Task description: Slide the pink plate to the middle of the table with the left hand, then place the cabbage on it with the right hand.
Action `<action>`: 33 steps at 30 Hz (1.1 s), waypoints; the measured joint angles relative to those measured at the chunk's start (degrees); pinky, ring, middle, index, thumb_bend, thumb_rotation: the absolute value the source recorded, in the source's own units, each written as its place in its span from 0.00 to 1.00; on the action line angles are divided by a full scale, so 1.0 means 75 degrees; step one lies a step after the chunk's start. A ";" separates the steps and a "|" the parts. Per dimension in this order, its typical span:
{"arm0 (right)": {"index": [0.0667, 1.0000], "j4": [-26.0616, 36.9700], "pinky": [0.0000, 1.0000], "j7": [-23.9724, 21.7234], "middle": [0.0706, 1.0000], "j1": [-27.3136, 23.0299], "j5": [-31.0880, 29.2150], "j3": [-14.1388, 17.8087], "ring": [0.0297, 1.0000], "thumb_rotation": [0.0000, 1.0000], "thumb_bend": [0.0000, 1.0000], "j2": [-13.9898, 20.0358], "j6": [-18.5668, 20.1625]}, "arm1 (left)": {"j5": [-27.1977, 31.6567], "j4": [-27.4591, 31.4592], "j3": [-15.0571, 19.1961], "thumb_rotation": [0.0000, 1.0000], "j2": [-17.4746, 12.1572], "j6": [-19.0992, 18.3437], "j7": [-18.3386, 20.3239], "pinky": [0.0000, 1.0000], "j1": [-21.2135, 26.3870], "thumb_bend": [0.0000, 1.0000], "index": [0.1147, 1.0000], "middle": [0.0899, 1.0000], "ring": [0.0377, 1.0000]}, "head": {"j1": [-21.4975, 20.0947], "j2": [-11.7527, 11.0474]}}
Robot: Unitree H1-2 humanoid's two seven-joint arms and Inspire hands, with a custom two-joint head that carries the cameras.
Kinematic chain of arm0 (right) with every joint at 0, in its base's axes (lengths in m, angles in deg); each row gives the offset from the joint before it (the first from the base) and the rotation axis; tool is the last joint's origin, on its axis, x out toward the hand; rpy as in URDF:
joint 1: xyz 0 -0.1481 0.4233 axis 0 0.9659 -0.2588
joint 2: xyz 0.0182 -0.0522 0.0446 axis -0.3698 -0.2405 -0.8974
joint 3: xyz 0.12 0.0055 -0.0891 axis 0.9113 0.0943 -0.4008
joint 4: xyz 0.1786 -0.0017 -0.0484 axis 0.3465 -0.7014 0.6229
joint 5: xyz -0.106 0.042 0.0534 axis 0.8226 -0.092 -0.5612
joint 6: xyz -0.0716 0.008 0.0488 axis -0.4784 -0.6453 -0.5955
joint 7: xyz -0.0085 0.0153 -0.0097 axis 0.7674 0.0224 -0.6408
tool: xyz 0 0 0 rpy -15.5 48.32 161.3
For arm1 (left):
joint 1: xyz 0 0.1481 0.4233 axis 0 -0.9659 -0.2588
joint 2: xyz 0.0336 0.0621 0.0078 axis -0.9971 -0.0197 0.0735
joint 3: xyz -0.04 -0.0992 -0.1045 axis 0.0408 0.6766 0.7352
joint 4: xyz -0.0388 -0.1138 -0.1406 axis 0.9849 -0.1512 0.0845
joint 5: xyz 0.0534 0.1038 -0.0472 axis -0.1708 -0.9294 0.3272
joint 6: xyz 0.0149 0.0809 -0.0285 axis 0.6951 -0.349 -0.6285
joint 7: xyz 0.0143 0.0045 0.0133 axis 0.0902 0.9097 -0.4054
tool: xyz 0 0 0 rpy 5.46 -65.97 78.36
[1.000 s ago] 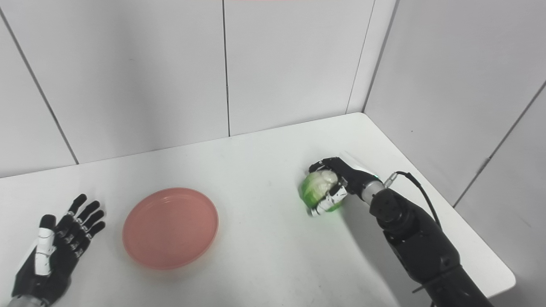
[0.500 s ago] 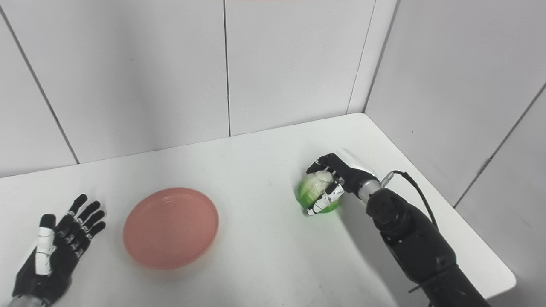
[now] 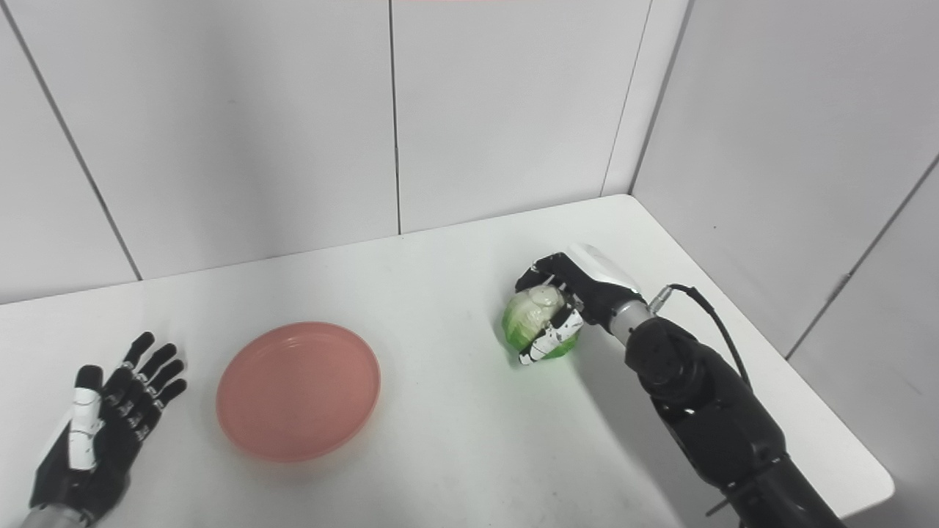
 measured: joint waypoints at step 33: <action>0.47 -0.0264 0.41 -0.0635 0.42 -0.2088 -0.0044 -0.1368 0.42 0.00 0.53 -0.1628 -0.0320 | -0.0647 0.0065 -0.0451 1.00 0.0737 0.0142 -0.1122 0.96 0.0024 0.83 0.97 0.95 0.95 | 0.2273 -0.0246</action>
